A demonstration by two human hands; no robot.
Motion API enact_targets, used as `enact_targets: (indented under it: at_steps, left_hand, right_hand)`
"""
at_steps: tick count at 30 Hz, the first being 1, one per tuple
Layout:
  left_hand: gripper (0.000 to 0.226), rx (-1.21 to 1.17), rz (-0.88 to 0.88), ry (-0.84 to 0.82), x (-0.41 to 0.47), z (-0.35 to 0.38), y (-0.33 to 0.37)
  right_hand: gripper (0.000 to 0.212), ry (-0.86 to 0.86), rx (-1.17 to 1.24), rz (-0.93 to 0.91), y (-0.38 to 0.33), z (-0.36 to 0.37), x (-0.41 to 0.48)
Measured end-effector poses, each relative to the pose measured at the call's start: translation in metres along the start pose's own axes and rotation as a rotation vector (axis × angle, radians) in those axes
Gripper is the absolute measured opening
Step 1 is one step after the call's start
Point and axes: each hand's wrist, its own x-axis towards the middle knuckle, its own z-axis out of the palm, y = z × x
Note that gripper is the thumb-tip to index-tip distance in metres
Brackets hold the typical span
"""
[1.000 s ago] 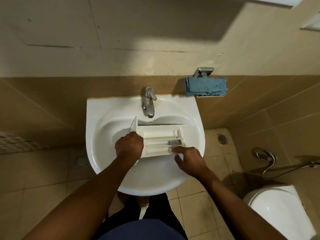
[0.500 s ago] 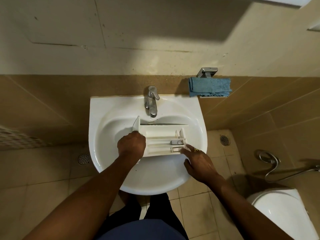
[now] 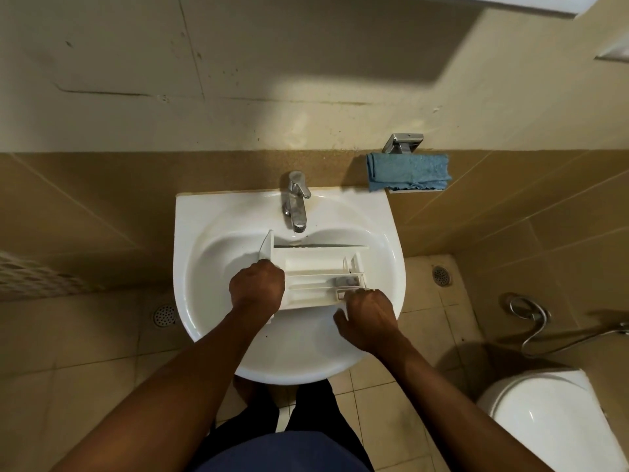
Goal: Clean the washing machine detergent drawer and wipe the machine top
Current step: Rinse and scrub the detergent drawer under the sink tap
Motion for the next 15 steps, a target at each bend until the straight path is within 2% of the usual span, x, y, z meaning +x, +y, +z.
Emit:
enact_targets:
  at_steps: [5, 9, 11, 13, 15]
  left_hand:
    - [0.026, 0.017, 0.021, 0.014, 0.004, 0.008, 0.000]
    - [0.027, 0.023, 0.032, -0.003, 0.006, 0.012, -0.001]
    - [0.025, 0.008, 0.026, 0.001, 0.007, 0.012, -0.002]
    - [0.015, -0.012, -0.018, -0.024, 0.006, 0.007, -0.001]
    - [0.006, -0.066, -0.032, 0.013, 0.005, 0.005, 0.000]
  right_hand:
    - [0.023, 0.047, 0.008, -0.041, 0.011, 0.004, 0.010]
    - [0.025, -0.077, -0.043, -0.170, 0.002, 0.001, 0.015]
    - [0.028, -0.166, -0.041, -0.161, 0.008, -0.008, 0.032]
    - [0.032, -0.220, 0.112, -0.034, 0.008, -0.017, 0.059]
    - [0.025, -0.189, 0.559, 0.192, -0.011, -0.028, 0.087]
